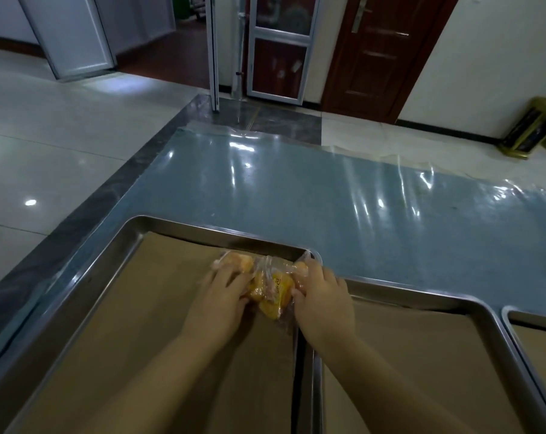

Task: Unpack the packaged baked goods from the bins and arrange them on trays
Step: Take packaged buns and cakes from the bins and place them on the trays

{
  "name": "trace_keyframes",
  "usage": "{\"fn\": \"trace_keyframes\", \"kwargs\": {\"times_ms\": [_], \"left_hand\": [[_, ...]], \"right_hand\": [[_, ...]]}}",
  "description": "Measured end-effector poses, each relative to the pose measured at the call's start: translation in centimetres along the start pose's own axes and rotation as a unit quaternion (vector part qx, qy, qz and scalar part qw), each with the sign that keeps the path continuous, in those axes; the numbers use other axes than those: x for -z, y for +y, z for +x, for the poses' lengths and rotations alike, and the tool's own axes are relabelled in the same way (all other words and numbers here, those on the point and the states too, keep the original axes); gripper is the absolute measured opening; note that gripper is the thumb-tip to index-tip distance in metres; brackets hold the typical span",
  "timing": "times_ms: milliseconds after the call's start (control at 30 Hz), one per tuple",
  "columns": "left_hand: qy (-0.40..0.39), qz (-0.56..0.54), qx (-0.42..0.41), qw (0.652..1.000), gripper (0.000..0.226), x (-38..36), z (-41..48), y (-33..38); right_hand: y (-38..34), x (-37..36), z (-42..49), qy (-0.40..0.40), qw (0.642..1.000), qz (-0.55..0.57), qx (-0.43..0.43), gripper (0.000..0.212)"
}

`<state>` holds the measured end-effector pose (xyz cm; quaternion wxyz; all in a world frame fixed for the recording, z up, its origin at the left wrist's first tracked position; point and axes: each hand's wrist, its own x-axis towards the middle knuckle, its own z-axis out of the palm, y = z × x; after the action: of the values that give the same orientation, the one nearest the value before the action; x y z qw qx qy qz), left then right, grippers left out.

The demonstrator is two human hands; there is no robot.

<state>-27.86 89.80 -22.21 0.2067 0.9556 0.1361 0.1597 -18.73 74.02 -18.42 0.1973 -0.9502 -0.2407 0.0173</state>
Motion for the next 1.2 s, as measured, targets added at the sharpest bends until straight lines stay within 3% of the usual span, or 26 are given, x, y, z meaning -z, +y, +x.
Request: {"fn": "trace_keyframes", "kwargs": {"times_ms": [133, 400, 633, 900, 1067, 1200], "left_hand": [[-0.021, 0.011, -0.006, 1.0, 0.04, 0.0, 2.2, 0.2], [-0.06, 0.034, 0.023, 0.997, 0.05, 0.7, 2.2, 0.9], [-0.065, 0.036, 0.022, 0.997, 0.047, 4.6, -1.3, 3.8], [-0.066, 0.0, -0.074, 0.995, 0.035, 7.6, -7.6, 12.5], [-0.123, 0.003, -0.064, 0.99, 0.04, 7.0, -11.2, 19.5], [-0.121, 0.012, -0.084, 0.989, 0.039, 5.8, -14.2, 26.7]], "right_hand": [[0.0, -0.3, 1.8, 0.027, 0.999, 0.003, -0.031, 0.054], [-0.1, 1.6, 2.0, -0.019, 0.999, -0.011, -0.035, 0.052], [1.3, 6.8, -2.9, 0.012, 0.999, 0.03, -0.023, 0.037], [6.9, 12.5, -12.7, -0.047, 0.998, -0.047, 0.013, 0.037], [12.2, 17.0, -18.9, -0.057, 0.993, -0.098, 0.04, 0.034], [17.4, 21.2, -23.8, -0.059, 0.99, -0.121, 0.047, 0.033]]}}
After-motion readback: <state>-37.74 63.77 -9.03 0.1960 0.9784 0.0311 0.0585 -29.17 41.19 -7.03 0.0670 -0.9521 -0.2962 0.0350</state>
